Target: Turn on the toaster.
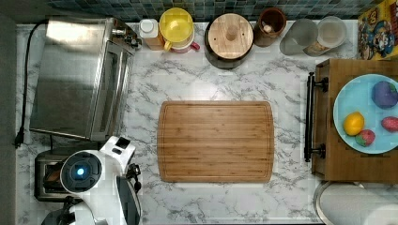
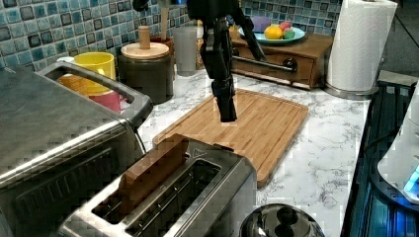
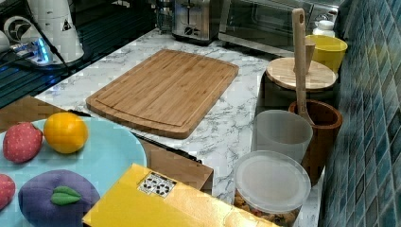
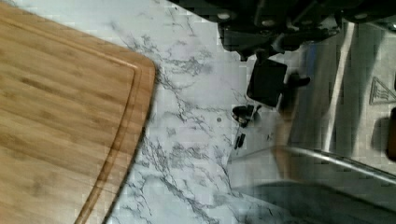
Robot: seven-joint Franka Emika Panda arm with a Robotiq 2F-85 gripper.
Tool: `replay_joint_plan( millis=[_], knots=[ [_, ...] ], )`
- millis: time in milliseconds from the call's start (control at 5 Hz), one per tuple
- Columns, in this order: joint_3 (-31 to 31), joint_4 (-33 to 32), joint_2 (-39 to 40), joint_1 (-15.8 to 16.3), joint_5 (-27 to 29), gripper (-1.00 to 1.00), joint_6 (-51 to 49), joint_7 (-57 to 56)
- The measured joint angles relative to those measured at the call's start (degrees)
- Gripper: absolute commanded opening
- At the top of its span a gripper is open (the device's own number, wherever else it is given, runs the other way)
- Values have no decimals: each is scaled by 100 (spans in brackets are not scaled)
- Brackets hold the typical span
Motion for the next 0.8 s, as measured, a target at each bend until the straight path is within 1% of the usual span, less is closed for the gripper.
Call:
replay_joint_plan(
  millis=[200, 400, 800],
  knots=[
    [14, -78, 38, 1, 497, -100, 390, 17],
    [46, -90, 34, 0, 581, -100, 387, 64],
    [85, -90, 222, -20, 394, -100, 252, 137]
  ],
)
